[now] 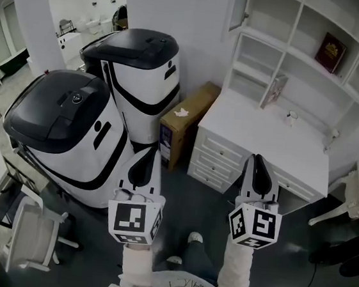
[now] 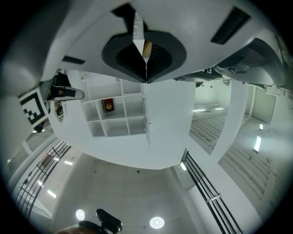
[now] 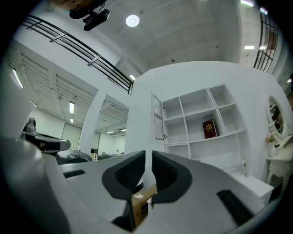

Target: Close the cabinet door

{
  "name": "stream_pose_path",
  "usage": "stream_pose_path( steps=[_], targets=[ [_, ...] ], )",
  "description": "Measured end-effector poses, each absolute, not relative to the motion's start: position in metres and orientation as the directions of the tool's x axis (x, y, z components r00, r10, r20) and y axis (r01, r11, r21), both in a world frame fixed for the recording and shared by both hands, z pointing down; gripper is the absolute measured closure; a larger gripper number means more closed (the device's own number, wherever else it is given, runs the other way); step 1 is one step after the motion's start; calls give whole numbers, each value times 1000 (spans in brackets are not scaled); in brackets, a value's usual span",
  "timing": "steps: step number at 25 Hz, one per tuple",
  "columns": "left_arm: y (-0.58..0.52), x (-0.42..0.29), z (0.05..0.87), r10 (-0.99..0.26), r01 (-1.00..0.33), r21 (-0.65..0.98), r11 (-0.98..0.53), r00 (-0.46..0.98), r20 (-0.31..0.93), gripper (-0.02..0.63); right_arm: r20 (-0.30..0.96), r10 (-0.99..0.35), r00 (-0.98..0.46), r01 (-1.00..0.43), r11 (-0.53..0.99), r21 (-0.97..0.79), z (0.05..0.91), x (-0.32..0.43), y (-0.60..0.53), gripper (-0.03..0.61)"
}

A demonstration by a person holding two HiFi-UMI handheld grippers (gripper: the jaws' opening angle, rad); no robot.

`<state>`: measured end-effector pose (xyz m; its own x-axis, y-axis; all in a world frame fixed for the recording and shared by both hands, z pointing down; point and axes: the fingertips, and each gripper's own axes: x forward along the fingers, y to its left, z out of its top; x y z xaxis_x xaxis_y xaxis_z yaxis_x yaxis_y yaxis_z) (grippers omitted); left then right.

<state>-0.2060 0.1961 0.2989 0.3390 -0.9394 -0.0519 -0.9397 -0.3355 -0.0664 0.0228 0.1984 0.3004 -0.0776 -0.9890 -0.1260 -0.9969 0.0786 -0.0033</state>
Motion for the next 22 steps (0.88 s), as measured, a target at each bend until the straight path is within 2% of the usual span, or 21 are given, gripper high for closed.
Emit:
stream_pose_path(
  steps=[22],
  targets=[
    [86,-188,298,-955,-956,-65,-285,289,-59,609,-142,-979,-148,-989,150,-1,296,36,73,485]
  ],
)
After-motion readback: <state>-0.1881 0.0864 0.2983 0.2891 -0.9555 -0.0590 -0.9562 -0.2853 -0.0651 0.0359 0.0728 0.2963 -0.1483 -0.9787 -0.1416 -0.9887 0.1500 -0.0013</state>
